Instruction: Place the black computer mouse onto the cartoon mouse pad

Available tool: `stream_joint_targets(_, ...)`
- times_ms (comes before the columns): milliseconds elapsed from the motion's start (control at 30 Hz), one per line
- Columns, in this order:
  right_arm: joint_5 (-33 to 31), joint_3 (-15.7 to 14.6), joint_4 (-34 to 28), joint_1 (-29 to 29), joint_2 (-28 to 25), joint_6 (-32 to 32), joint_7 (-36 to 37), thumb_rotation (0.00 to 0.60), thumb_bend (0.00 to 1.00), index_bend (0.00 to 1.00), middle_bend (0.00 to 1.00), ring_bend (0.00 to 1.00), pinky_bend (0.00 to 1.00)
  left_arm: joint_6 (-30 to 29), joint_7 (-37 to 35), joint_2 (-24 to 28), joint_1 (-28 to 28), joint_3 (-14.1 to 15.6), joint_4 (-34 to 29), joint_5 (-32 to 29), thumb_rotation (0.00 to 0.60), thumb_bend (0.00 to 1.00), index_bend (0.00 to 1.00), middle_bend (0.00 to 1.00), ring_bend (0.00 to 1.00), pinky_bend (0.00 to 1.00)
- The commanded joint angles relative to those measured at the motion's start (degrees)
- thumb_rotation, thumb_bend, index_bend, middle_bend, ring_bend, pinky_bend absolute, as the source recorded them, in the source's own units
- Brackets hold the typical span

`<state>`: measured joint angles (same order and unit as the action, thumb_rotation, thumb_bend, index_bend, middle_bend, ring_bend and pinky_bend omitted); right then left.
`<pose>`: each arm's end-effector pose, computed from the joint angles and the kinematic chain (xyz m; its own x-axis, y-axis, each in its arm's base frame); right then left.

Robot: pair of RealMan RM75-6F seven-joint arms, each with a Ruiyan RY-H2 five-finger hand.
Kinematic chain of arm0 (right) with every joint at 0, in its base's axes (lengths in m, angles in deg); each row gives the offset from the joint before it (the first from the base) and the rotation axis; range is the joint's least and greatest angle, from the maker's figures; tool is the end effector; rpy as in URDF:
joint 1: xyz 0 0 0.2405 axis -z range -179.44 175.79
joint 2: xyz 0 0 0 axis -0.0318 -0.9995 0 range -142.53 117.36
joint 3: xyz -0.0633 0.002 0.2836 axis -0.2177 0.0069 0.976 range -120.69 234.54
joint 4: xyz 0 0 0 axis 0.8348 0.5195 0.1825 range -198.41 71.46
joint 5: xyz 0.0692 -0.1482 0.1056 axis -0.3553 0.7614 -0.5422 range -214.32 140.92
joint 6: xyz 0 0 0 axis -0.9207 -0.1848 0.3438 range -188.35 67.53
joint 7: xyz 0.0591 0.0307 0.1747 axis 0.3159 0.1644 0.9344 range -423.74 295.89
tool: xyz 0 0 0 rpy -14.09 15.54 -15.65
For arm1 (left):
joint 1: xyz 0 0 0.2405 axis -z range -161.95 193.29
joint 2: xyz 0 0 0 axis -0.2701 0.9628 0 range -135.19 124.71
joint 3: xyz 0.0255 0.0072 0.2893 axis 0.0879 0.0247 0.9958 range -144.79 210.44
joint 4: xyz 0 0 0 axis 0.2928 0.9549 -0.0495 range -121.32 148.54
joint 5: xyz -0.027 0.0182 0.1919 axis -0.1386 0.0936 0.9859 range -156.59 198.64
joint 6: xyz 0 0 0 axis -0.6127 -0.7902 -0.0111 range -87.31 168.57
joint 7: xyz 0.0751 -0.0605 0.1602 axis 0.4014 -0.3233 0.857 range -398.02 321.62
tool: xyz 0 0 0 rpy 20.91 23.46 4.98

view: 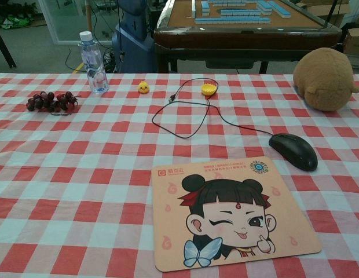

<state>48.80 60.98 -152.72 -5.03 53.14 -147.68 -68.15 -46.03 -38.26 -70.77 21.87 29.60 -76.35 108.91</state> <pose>-0.3469 -0.2198 0.1942 0.4835 0.0444 0.8742 -0.8753 0.0317 0.4825 -0.3280 0.2346 0.1865 0.4098 -0.0426 0.9112 0.9092 -0.0617 -0.4118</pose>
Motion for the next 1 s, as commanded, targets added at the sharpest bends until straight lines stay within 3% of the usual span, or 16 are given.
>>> stream_joint_targets(33, 0.15, -0.18, 0.15, -0.04, 0.41, 0.18, -0.49, 0.600, 0.00, 0.12, 0.24, 0.21, 0.48, 0.24, -0.07, -0.17, 0.26, 0.15, 0.13, 0.39, 0.600, 0.10, 0.53, 0.53, 0.48, 0.63)
stream_joint_targets(300, -1.16, -0.24, 0.31, -1.68, 1.05, 4.17, -2.10, 0.600, 0.00, 0.12, 0.32, 0.23, 0.48, 1.53, 0.48, -0.40, 0.69, 0.74, 0.27, 0.37, 0.600, 0.10, 0.53, 0.53, 0.49, 0.63)
stream_joint_targets(533, -4.61, 0.47, -0.40, -4.53, 1.69, 10.27, -5.30, 0.600, 0.03, 0.12, 0.49, 0.46, 0.77, 1.37, -0.18, -0.06, 0.56, 1.11, -0.07, 0.72, 0.600, 0.10, 0.53, 0.53, 0.49, 0.63)
stream_joint_targets(600, -5.38, 0.78, -1.08, -5.46, 1.85, 11.69, -6.72, 0.600, 0.11, 0.12, 0.58, 0.55, 0.82, 1.18, -0.43, 0.06, 0.44, 1.09, -0.20, 0.62, 0.600, 0.10, 0.53, 0.53, 0.49, 0.63)
stream_joint_targets(700, -6.89, 1.33, -3.02, -7.20, 1.62, 14.44, -8.87, 0.600, 0.33, 0.12, 0.76, 0.71, 0.91, 1.14, -0.61, 0.36, 0.33, 1.13, -0.35, 0.47, 0.600, 0.10, 0.53, 0.53, 0.49, 0.63)
stream_joint_targets(867, -11.22, 2.29, -5.59, -10.56, 1.70, 19.80, -14.33, 0.600, 0.60, 0.12, 0.96, 0.89, 1.00, 0.77, -1.65, 0.97, 0.09, 0.77, -0.57, -0.19, 0.600, 0.10, 0.53, 0.53, 0.49, 0.63)
stream_joint_targets(1000, -15.43, 2.59, -6.52, -13.06, 2.19, 24.05, -18.05, 0.600, 0.73, 0.14, 1.00, 0.98, 1.00, 0.53, -2.40, 1.44, -0.13, 0.57, -0.60, -0.65, 0.600, 0.10, 0.53, 0.53, 0.49, 0.63)
